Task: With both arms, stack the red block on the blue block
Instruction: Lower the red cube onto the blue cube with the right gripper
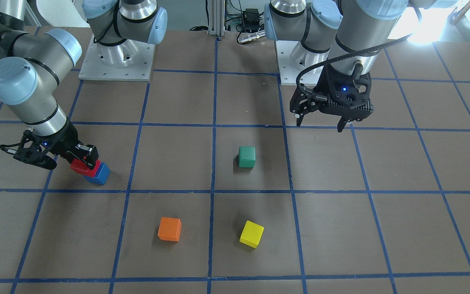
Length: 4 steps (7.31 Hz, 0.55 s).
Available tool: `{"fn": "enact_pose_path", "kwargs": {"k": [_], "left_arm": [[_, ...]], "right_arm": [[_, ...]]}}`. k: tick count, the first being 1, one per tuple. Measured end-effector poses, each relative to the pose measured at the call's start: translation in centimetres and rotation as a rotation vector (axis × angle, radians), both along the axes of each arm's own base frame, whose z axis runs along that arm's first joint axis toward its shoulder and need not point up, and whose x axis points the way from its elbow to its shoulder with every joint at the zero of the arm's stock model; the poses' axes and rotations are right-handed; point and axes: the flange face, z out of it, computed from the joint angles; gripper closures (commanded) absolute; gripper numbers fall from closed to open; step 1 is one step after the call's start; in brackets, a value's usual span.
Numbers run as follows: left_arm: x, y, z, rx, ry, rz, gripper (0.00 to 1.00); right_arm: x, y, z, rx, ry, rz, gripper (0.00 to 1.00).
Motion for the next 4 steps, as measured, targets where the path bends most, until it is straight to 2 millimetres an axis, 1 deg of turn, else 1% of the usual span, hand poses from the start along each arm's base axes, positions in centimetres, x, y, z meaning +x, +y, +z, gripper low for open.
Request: {"fn": "enact_pose_path", "kwargs": {"k": [1, 2, 4], "left_arm": [[0.0, -0.05, -0.08, 0.002, 0.0, 0.0, 0.0], [0.01, -0.06, -0.09, 0.002, -0.001, 0.0, 0.0], [0.02, -0.09, -0.08, 0.002, -0.002, 0.0, 0.0]], "right_arm": [[0.11, 0.06, -0.04, -0.003, -0.001, 0.003, 0.64], [0.23, 0.15, -0.12, -0.003, -0.004, 0.005, 0.5], [0.34, 0.2, -0.19, -0.003, -0.004, 0.011, 0.27]]}}
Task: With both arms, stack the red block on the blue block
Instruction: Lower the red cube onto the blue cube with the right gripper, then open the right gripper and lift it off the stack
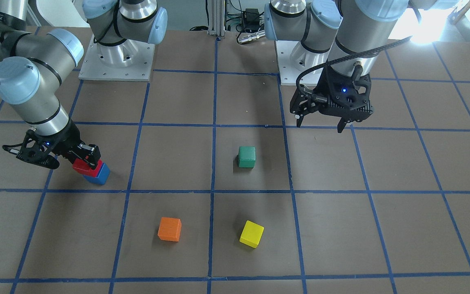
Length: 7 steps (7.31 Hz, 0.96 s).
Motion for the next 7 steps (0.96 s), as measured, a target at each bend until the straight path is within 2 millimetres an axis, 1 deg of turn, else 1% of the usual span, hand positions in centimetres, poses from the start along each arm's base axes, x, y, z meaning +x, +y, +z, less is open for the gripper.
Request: {"fn": "enact_pose_path", "kwargs": {"k": [2, 4, 5, 6, 7], "left_arm": [[0.0, 0.0, 0.0, 0.0, 0.001, 0.0, 0.0], [0.0, 0.0, 0.0, 0.0, 0.001, 0.0, 0.0], [0.0, 0.0, 0.0, 0.0, 0.0, 0.0, 0.0], [0.0, 0.0, 0.0, 0.0, 0.001, 0.0, 0.0], [0.0, -0.1, 0.1, -0.001, 0.0, -0.001, 0.0]], "right_arm": [[0.0, 0.0, -0.1, 0.001, 0.0, 0.004, 0.0], [0.0, -0.1, 0.1, -0.004, 0.0, 0.003, 0.0], [0.0, -0.5, 0.8, -0.018, 0.003, 0.005, 0.0], [-0.2, -1.5, 2.4, -0.039, 0.009, 0.008, 0.0], [-0.3, -2.9, 4.8, -0.044, 0.015, 0.019, 0.0]]}}
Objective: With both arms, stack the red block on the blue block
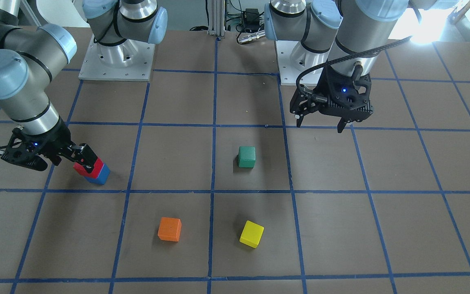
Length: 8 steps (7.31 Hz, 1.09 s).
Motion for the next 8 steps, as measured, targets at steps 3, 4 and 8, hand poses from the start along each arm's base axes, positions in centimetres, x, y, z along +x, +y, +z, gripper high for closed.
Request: {"fn": "enact_pose_path", "kwargs": {"k": [3, 4, 8], "left_arm": [[-0.2, -1.1, 1.4, -0.018, -0.002, -0.006, 0.0], [-0.6, -1.6, 2.2, -0.032, -0.001, -0.01, 0.0], [-2.0, -2.5, 5.6, 0.005, 0.007, -0.012, 0.0]], "right_arm": [[4.9, -1.8, 9.5, 0.063, 0.007, 0.125, 0.0], [8.6, 0.0, 12.5, 0.056, 0.023, 0.171, 0.0], [11.2, 3.0, 16.7, 0.052, 0.05, 0.182, 0.0]]}}
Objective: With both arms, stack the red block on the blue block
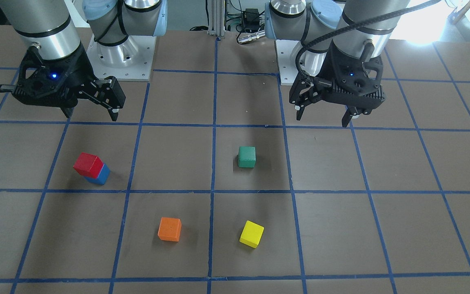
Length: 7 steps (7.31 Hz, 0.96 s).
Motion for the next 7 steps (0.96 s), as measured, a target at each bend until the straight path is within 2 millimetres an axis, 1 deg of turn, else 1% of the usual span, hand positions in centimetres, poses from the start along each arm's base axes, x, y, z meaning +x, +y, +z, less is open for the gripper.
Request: {"fn": "enact_pose_path", "kwargs": {"k": [1, 3, 4, 7], "left_arm": [[-0.7, -0.3, -0.4, 0.013, -0.002, 0.011, 0.0], [-1.8, 0.0, -1.5, 0.045, -0.009, 0.02, 0.0], [-2.0, 0.0, -1.8, 0.049, -0.01, 0.025, 0.0], [-1.9, 0.0, -1.8, 0.046, -0.009, 0.039, 0.0]], "right_arm": [[-0.4, 0.0, 0.2, -0.002, -0.001, -0.008, 0.0], [-0.9, -0.2, 0.5, -0.002, -0.009, -0.028, 0.0], [-0.9, -0.2, 0.5, -0.003, -0.012, -0.044, 0.0], [-1.0, -0.2, 0.6, -0.005, -0.014, -0.057, 0.0]]}}
